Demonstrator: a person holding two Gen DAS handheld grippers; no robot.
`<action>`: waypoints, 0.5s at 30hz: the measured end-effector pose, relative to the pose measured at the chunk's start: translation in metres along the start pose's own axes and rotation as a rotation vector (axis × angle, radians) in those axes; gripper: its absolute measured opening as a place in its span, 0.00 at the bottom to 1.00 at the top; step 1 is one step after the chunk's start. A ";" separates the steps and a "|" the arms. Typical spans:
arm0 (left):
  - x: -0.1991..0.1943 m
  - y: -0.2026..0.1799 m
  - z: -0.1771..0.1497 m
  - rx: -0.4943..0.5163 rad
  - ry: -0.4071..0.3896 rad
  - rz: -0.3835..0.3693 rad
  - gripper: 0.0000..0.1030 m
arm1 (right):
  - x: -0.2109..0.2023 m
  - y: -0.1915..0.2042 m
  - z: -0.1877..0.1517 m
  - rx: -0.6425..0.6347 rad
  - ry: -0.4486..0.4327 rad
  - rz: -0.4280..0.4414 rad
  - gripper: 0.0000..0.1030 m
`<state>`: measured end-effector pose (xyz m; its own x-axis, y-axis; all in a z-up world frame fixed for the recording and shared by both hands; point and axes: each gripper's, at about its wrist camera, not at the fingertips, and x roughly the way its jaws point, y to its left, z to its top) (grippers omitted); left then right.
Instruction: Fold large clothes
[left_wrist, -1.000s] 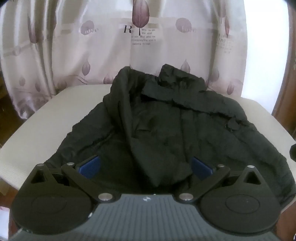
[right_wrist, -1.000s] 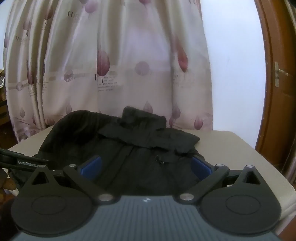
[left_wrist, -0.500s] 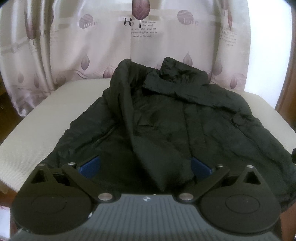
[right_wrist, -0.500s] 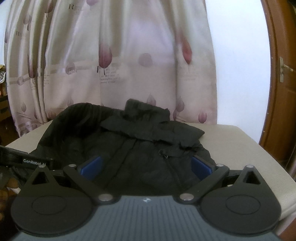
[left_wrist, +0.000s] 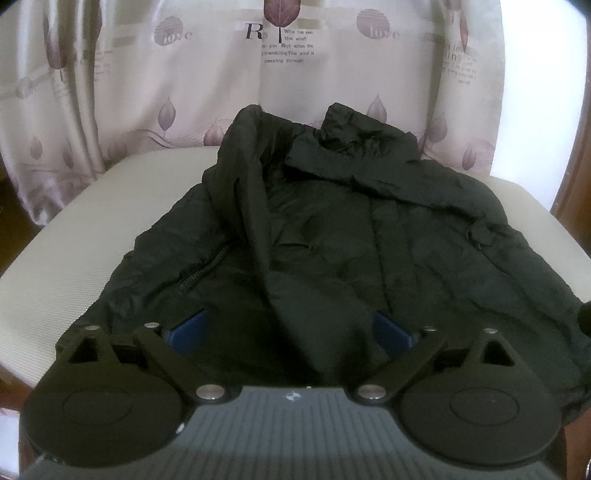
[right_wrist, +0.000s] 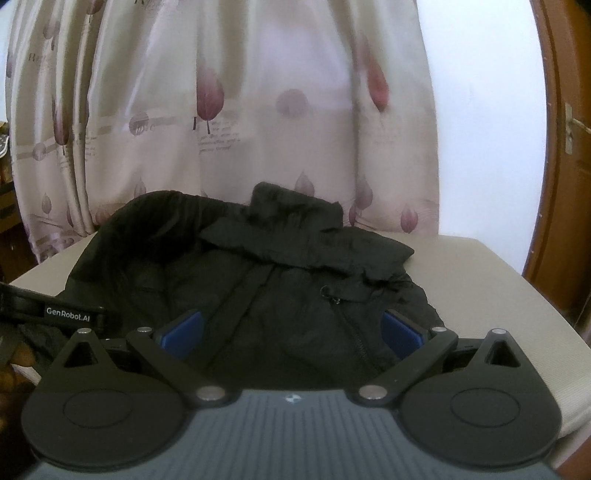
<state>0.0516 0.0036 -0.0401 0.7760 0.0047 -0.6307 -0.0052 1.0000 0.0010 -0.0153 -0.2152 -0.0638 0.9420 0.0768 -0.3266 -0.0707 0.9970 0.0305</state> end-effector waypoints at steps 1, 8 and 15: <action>0.000 0.000 0.000 0.000 0.001 0.001 0.93 | 0.000 0.000 0.000 -0.002 0.002 0.001 1.00; 0.002 0.000 -0.001 0.011 0.001 0.001 0.94 | 0.001 -0.001 -0.001 0.001 0.009 0.003 1.00; 0.002 0.000 -0.003 0.017 -0.005 0.004 0.93 | 0.002 -0.001 0.000 0.001 0.012 0.001 1.00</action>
<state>0.0517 0.0034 -0.0436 0.7791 0.0089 -0.6269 0.0024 0.9999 0.0170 -0.0137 -0.2157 -0.0646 0.9378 0.0783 -0.3382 -0.0716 0.9969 0.0322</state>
